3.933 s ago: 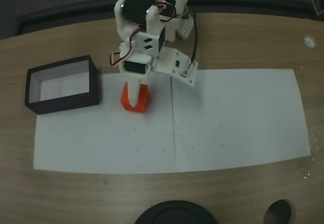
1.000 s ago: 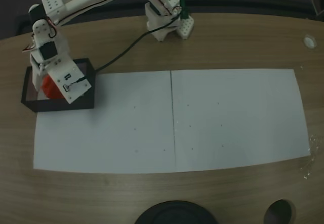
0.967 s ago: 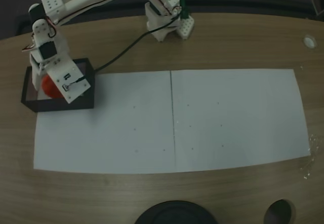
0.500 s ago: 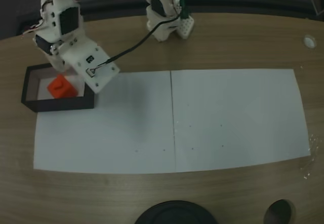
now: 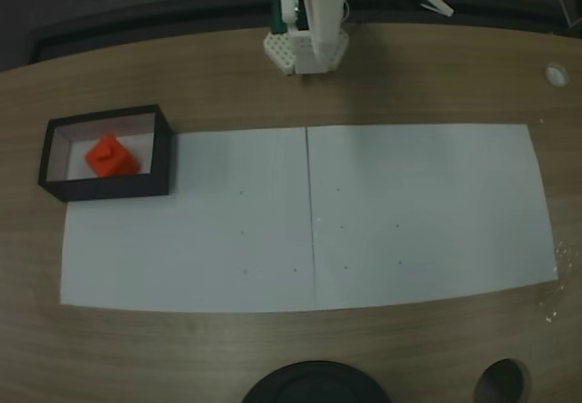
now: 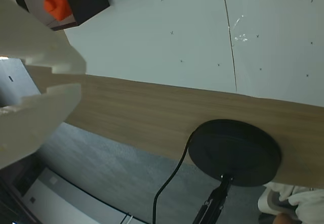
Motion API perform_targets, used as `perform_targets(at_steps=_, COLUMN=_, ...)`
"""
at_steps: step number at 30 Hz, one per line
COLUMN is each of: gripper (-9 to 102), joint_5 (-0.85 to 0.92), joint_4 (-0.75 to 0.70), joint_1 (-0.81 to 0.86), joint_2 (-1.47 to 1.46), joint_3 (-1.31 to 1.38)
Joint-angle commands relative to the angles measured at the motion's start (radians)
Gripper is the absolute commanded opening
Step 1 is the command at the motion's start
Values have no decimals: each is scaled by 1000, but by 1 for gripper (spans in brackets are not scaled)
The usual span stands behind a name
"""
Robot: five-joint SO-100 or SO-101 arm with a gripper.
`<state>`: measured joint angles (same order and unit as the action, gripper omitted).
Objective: Grab a orange square and put it in the box.
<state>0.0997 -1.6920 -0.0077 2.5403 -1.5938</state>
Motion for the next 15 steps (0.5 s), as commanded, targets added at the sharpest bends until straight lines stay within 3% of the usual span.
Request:
perform_targets(at_steps=1, gripper=0, joint_5=-5, joint_4=48, joint_1=-12, joint_2=186, joint_3=-101)
perform_targets(at_steps=15, gripper=0, joint_5=5, joint_4=104, joint_1=-14, joint_2=719, joint_3=-393)
